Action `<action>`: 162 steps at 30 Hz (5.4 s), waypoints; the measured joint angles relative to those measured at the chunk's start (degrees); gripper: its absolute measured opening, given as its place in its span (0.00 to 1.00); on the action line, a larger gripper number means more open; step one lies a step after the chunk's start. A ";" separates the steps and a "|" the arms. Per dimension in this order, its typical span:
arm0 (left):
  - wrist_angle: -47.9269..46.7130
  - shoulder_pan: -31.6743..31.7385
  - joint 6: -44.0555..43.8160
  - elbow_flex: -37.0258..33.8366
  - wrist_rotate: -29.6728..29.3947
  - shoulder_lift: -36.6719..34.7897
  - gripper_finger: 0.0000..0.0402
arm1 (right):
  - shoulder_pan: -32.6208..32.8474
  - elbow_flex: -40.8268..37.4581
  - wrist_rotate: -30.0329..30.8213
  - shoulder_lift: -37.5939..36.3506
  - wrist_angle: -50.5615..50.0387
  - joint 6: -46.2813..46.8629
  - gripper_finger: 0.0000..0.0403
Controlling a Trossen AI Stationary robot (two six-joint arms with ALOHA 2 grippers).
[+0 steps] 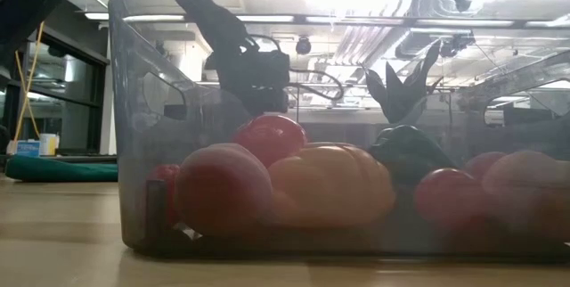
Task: Pick and placing Produce into tupperware
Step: Put the top red cherry into the black bin
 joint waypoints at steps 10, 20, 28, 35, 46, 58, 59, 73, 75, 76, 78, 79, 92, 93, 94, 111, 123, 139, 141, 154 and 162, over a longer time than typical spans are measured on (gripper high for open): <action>0.08 0.00 -0.50 0.00 -0.01 0.00 0.42 | 0.00 0.00 0.22 0.00 0.00 -0.10 0.39; 0.66 0.00 -1.61 0.00 -0.02 0.33 0.42 | 0.00 0.00 0.21 0.01 0.01 -0.10 0.39; 0.97 0.00 -2.13 0.00 -0.02 0.33 0.42 | 0.00 0.00 0.20 0.01 0.02 -0.10 0.39; 1.06 0.00 -2.33 0.00 -0.02 0.33 0.42 | 0.00 0.00 0.20 0.01 0.02 -0.10 0.39; 0.87 0.00 -2.35 0.00 -0.67 0.33 0.33 | 0.00 0.00 0.20 0.01 0.04 0.03 0.39; 0.85 0.00 -2.70 0.00 -0.67 0.33 0.25 | 0.00 0.00 0.20 0.01 0.06 0.06 0.39; 0.85 0.00 -2.75 0.00 -0.67 0.33 0.25 | 0.00 0.00 0.20 0.01 0.07 0.06 0.39; -1.28 0.00 -3.83 0.04 -0.65 0.09 0.25 | 0.00 0.00 0.20 0.01 0.06 -0.51 0.39; -1.59 0.00 -3.84 0.03 -0.63 -0.39 0.25 | 0.00 0.00 0.20 0.01 0.07 -0.55 0.39; -1.81 0.00 -3.84 0.20 -0.63 -0.69 0.25 | 0.00 0.00 0.20 0.01 0.07 -0.55 0.39; -2.76 0.00 -3.88 1.33 -0.60 -0.97 0.25 | 0.00 0.00 0.20 0.01 0.06 -0.68 0.39; -3.13 0.00 -4.07 2.20 -0.59 -0.98 0.25 | 0.00 0.00 0.20 0.01 0.07 -0.78 0.39; -8.46 -0.02 -8.68 17.46 6.48 -0.98 0.25 | 0.00 0.00 0.16 -0.01 0.07 -1.19 0.39; -8.88 -0.02 -9.07 18.63 7.34 -0.98 0.25 | 0.00 0.00 0.04 0.00 0.07 -1.18 0.39; -9.08 -0.02 -9.63 19.74 8.28 -0.98 0.25 | 0.00 0.00 -0.27 -0.01 0.07 -1.19 0.39; -20.04 -8.76 -11.28 31.18 10.91 -1.05 0.25 | 0.02 0.00 -3.12 -0.60 0.07 -3.11 0.39; -25.60 -20.58 -17.27 33.88 10.91 -1.07 0.25 | 0.02 0.00 -5.69 -4.35 -1.92 -5.02 0.39; -24.10 -32.47 -29.78 33.88 7.88 -1.05 0.25 | 0.04 0.00 -16.90 -14.02 -5.00 -5.00 0.39; -23.27 -33.50 -32.82 33.88 7.23 -1.05 0.25 | 0.04 0.00 -16.72 -14.73 -5.64 -6.29 0.39; -18.01 -41.19 -53.10 33.88 -5.12 -0.98 0.25 | 0.06 0.00 -21.14 -15.38 -9.75 -9.69 0.39; -18.23 -43.65 -64.83 33.99 -12.71 -0.31 0.25 | 0.07 0.00 -21.16 -15.42 -9.49 -10.68 0.39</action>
